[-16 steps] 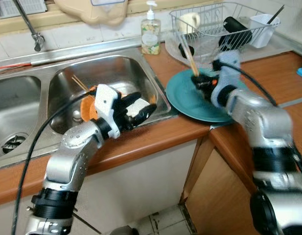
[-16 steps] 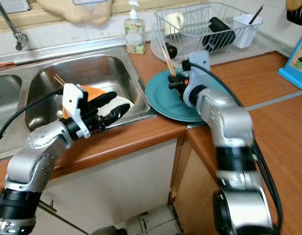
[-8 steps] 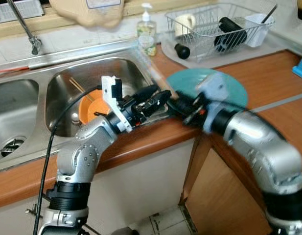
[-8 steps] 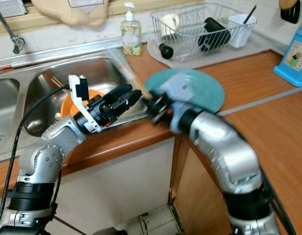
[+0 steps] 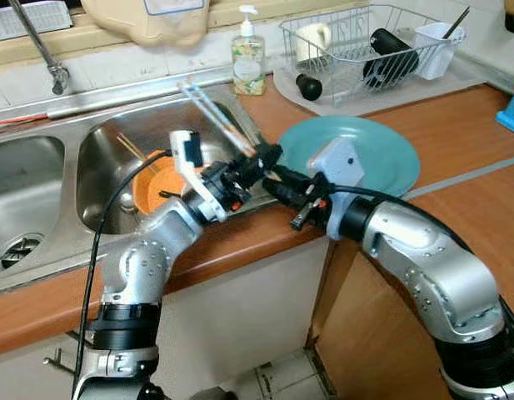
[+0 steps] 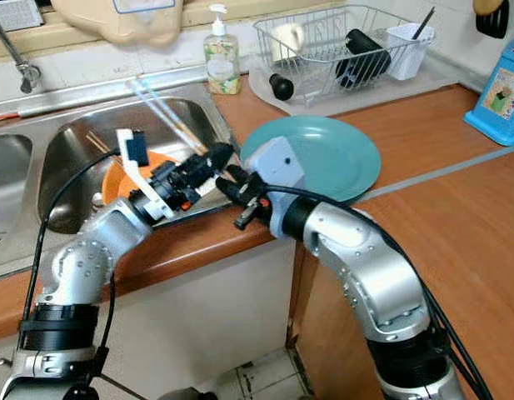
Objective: Kitchen organization
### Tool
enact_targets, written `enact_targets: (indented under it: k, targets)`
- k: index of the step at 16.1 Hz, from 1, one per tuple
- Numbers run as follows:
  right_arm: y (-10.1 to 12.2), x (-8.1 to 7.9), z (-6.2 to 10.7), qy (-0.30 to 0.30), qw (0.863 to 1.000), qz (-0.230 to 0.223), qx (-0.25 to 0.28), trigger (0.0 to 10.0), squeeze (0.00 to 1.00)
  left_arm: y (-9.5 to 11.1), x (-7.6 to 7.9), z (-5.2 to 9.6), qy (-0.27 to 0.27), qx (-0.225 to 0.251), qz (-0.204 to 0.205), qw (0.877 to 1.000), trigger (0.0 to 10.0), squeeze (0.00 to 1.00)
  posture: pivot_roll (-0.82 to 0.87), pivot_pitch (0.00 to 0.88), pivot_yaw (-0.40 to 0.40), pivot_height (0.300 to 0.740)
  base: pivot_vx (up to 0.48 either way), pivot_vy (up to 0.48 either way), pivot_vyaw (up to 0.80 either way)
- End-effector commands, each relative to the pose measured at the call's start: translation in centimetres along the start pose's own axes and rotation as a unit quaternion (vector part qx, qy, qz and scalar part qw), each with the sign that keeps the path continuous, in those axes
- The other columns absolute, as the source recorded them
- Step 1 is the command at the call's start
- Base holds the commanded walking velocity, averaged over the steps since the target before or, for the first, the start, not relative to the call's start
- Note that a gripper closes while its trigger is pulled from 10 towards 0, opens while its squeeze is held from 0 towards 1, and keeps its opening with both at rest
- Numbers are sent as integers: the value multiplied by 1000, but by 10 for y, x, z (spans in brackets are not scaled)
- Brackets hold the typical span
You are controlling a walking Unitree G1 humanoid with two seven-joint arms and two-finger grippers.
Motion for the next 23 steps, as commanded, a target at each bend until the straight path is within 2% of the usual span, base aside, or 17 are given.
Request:
enact_targets:
  k: [1, 4, 10, 13, 15, 16, 17, 18, 19, 20, 21, 22, 23]
  targets:
    - [0, -3, 0, 2, 1000, 1, -1, 0, 0, 3, -3, 2, 6, 11, 17, 1000, 0, 0, -153, 0, 133, 740, 0, 0, 0]
    - [-2, -2, 0, -4, 1000, 3, -7, 0, 0, 9, -6, 3, 12, 34, 30, 999, 0, 0, -152, 0, 131, 740, 0, 0, 0]
    - [-2, 1, -2, -11, 1000, 13, -8, 39, 0, 2, -8, 5, 20, 11, 29, 999, 0, 0, -153, 0, 128, 740, 0, 0, 0]
    - [-2, 1, -3, -10, 1000, 15, -8, 549, 0, 2, -8, 5, 19, 11, 33, 999, 0, 0, -154, 0, 128, 740, 0, 0, 0]
    - [-3, 1, -3, -10, 1000, 17, -9, 2235, 0, 2, -7, 5, 18, 10, 33, 999, 0, 0, -156, 0, 129, 740, 0, 0, 0]
    - [-3, 2, -3, -16, 999, 29, -12, 9451, 0, 2, -8, 5, 19, 11, 33, 999, 0, 0, -157, 0, 130, 740, 0, 0, 0]
    - [-3, 4, -3, -22, 999, 30, -15, 10000, 0, 2, -8, 5, 20, 12, 33, 999, 0, 0, -157, 0, 130, 740, 0, 0, 0]
    - [-4, 4, -4, -24, 999, 15, -14, 10000, 0, 3, -9, 5, 21, 14, 34, 999, 0, 0, -157, 0, 130, 740, 0, 0, 0]
    - [-4, 6, -3, -24, 1000, 0, -12, 10000, 1000, 6, -11, 6, 29, 19, 29, 999, 0, 0, -157, 0, 129, 740, 0, 0, 0]
    - [-3, 8, -3, -34, 999, 13, -14, 10000, 1000, 10, -15, 7, 42, 23, 19, 999, 0, 0, -157, 0, 128, 740, 0, 0, 0]
    - [-3, 11, -2, -41, 999, 21, -15, 10000, 651, 15, -19, 8, 59, 28, 10, 998, 0, 0, -152, 0, 124, 740, 0, 0, 0]
    - [-3, 11, -2, -41, 999, 21, -15, 10000, 651, 17, -21, 8, 67, 30, 6, 997, 0, 0, -152, 0, 124, 740, 0, 0, 0]
    - [-3, 12, -2, -41, 999, 25, -17, 10000, 0, 25, -28, 10, 93, 41, -3, 995, 0, 0, -150, 0, 123, 740, 0, 0, 0]
Point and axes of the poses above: a point about 5 cm out from each wrist's last joint towards the gripper, its own z axis pointing back from the gripper into the wrist, its own y axis along the axis of the wrist's last joint, x = y × z, the point moved 2 cm from there along -z, pointing out of the wrist towards the gripper, and after that the axes turned 5 degrees about z, right-handed, at the moved point
